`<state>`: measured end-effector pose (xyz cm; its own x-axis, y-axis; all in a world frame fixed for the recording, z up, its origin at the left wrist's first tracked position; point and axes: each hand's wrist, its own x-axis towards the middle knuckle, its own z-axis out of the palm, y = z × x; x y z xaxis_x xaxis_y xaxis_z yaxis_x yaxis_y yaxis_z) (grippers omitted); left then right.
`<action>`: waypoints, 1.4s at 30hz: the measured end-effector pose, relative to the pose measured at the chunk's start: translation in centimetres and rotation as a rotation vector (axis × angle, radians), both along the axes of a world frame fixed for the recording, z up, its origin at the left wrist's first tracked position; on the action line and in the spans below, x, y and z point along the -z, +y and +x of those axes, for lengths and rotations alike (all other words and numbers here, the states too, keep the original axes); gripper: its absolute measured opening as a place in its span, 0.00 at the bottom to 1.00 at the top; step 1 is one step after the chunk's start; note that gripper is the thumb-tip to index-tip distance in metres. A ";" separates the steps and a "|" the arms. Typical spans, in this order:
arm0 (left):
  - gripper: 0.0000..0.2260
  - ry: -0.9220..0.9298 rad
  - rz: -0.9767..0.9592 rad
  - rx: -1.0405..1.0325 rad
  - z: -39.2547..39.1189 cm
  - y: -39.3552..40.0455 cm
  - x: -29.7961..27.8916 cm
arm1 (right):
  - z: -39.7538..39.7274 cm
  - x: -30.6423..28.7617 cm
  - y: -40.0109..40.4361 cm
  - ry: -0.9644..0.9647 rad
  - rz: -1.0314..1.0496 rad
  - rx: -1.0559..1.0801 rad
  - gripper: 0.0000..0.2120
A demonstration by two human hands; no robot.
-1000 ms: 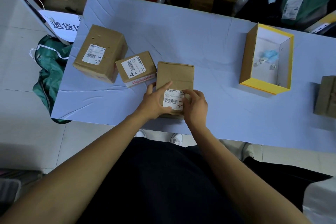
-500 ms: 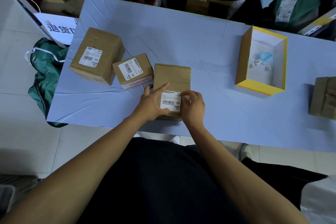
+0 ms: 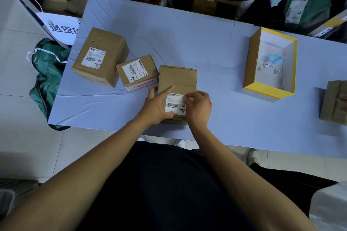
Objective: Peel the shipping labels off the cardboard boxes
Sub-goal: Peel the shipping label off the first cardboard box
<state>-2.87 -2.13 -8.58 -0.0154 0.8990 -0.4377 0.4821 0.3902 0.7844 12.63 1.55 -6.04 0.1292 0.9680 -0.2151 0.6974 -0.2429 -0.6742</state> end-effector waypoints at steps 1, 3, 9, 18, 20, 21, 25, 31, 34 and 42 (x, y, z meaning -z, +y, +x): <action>0.43 0.001 0.002 0.004 0.0 0.0 0.0 | -0.1 0.0 0.3 0.001 -0.001 0.011 0.05; 0.43 0.008 0.004 0.012 0.0 0.0 0.0 | -0.3 0.1 0.6 0.009 -0.008 0.022 0.04; 0.43 0.020 -0.011 0.013 -0.1 0.1 -0.3 | -0.3 0.5 0.5 0.005 -0.016 -0.024 0.04; 0.43 0.022 0.001 0.015 -0.1 0.1 0.0 | 0.8 0.3 -0.7 0.133 0.030 -0.023 0.08; 0.43 0.027 0.001 0.017 -0.1 0.1 0.0 | 0.7 0.5 -0.7 0.142 0.033 -0.019 0.07; 0.43 0.027 0.001 0.016 -0.1 0.1 0.0 | 0.7 0.5 -0.7 0.143 0.038 -0.019 0.07; 0.43 0.035 0.002 0.022 0.0 0.0 0.1 | 0.7 1.0 -0.7 0.125 0.045 -0.031 0.07; 0.43 0.026 0.013 0.016 0.0 0.1 0.0 | 0.6 0.7 -0.1 0.123 0.002 -0.001 0.08; 0.43 0.022 0.020 0.014 0.0 0.1 0.0 | 0.6 0.6 -0.3 0.173 -0.032 -0.028 0.07; 0.43 0.033 0.034 0.003 0.3 0.0 -0.2 | 1.4 0.8 -1.0 0.191 0.029 -0.083 0.12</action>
